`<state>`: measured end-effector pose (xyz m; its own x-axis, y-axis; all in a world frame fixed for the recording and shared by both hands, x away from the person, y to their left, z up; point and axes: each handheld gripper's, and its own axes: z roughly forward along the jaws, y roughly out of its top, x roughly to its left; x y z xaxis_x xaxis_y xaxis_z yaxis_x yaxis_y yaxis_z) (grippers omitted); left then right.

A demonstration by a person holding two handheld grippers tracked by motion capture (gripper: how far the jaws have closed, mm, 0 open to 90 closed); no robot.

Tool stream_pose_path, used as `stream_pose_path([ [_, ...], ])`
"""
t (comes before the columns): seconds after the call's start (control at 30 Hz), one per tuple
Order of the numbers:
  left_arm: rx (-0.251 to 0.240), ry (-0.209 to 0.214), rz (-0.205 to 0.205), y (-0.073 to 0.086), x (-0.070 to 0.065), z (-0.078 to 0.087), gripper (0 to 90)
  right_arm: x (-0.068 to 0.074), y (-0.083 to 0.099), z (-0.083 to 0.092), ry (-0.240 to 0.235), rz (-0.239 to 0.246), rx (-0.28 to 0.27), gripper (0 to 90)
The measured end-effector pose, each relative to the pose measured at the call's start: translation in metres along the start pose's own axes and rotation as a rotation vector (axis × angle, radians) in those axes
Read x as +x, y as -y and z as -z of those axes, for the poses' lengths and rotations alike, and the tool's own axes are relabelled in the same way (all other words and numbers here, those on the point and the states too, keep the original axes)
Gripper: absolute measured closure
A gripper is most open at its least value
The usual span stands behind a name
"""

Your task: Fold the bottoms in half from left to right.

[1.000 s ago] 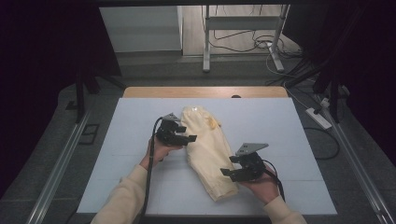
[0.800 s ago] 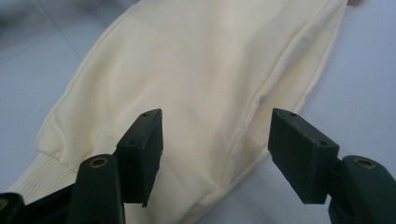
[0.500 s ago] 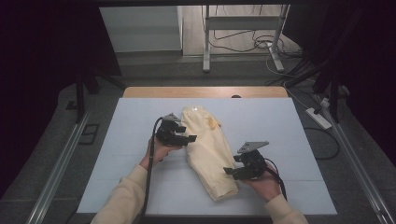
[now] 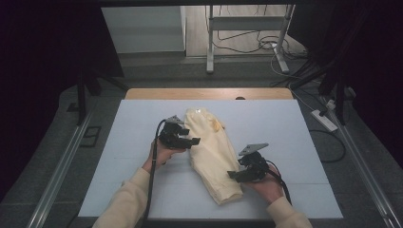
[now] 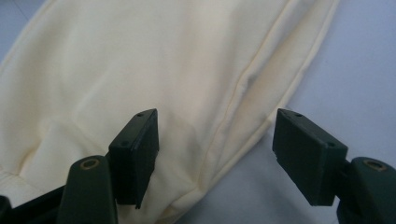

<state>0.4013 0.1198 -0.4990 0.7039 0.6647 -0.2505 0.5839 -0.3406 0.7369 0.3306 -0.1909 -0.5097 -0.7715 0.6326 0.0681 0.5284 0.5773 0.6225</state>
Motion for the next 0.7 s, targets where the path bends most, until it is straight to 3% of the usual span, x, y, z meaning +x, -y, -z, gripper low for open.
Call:
stream_pose_path([
  [0.37,-0.001,-0.003,0.000,0.0000,0.0003,0.0007,28.4,0.0020,0.0026,-0.0041,-0.016,-0.025,0.045,34.1],
  [0.6,0.000,-0.004,0.002,0.0004,0.0011,0.0004,28.1,0.0048,0.0033,-0.0023,-0.100,-0.018,0.048,61.7],
  [0.7,0.000,-0.006,0.000,0.0002,0.0008,0.0006,28.1,0.0053,0.0037,-0.0011,-0.113,-0.022,0.055,71.6],
])
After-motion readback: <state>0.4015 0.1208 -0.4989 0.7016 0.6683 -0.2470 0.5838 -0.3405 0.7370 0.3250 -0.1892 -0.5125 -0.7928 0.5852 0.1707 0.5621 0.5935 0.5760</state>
